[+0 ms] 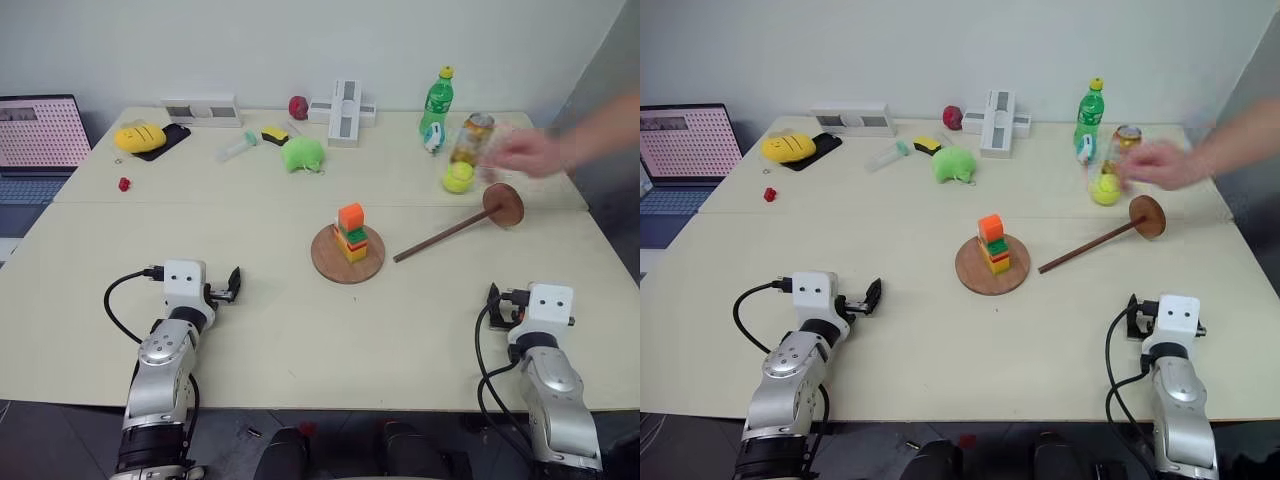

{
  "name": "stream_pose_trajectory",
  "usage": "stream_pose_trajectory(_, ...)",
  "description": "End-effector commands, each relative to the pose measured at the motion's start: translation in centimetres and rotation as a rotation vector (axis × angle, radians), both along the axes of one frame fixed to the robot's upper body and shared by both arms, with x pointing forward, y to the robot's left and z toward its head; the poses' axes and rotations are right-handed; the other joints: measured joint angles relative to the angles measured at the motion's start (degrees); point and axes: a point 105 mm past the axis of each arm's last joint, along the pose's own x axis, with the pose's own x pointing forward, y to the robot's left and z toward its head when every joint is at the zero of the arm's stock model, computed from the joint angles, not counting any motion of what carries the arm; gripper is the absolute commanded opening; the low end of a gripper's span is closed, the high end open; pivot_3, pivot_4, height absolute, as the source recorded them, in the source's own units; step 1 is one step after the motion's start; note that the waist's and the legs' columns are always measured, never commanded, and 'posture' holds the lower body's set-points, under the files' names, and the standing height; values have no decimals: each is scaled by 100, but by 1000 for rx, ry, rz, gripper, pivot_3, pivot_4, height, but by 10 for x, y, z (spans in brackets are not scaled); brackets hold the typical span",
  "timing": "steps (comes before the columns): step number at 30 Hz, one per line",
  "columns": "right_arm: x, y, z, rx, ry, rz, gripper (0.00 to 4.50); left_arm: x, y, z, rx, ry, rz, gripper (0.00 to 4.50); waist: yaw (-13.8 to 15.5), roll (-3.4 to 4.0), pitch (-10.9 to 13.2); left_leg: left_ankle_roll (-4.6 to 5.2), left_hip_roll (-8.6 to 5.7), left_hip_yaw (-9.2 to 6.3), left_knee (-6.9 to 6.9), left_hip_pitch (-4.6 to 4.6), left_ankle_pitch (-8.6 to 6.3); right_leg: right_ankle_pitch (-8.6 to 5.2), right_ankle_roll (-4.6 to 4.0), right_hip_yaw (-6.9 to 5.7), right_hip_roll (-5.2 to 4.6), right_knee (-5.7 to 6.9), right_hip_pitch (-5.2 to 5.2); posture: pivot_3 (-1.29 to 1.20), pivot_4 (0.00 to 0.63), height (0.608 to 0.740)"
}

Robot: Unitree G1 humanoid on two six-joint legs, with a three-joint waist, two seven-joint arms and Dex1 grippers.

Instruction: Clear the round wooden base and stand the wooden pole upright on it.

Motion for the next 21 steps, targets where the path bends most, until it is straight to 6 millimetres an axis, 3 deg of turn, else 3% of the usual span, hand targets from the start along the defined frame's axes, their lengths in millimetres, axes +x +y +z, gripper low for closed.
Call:
stream_pose_trajectory(1, 0, -3, 14, -19, -53, -11, 4500, 1, 0, 7, 7, -24, -8, 4493, 0, 0, 0, 0, 0, 0, 0, 0, 0, 0, 0, 0, 0, 0, 0, 0, 150, 740)
stream_pose_trajectory(6, 0, -3, 15, -28, -56, -4, 4500, 1, -3, 15, -16, -44, -52, 4493, 0, 0, 0, 0, 0, 0, 0, 0, 0, 0, 0, 0, 0, 0, 0, 0, 150, 740)
stream_pose_trajectory(10, 3, 9, 24, -59, -65, 92, 4500, 0, -14, 51, -88, -85, -269, 4493, -1, -2, 9, 0, 2, -1, 0, -1, 0, 0, 0, -2, 1, 0, -1, 0, 150, 740)
stream_pose_trajectory(13, 7, 31, 34, 0, -83, 246, 4500, -1, -29, 73, -27, -83, -448, 4493, -7, -4, 20, 0, 2, -2, 0, -6, 0, 0, -1, -2, 3, 2, -6, 0, 150, 740)
stream_pose_trajectory(17, 1, 84, 68, 56, -110, 629, 4500, 4, -54, 112, -56, -86, -690, 4493, -10, 6, 26, 0, 0, -1, 0, -5, 0, 0, -1, -3, 3, 0, -2, 0, 150, 740)
stream_pose_trajectory(21, -14, 125, 104, 87, -138, 941, 4500, 14, -90, 134, 12, -83, -897, 4493, -11, 3, 47, 0, -1, -19, 3, -12, 0, -1, 0, -21, 5, -11, 4, 0, 150, 740)
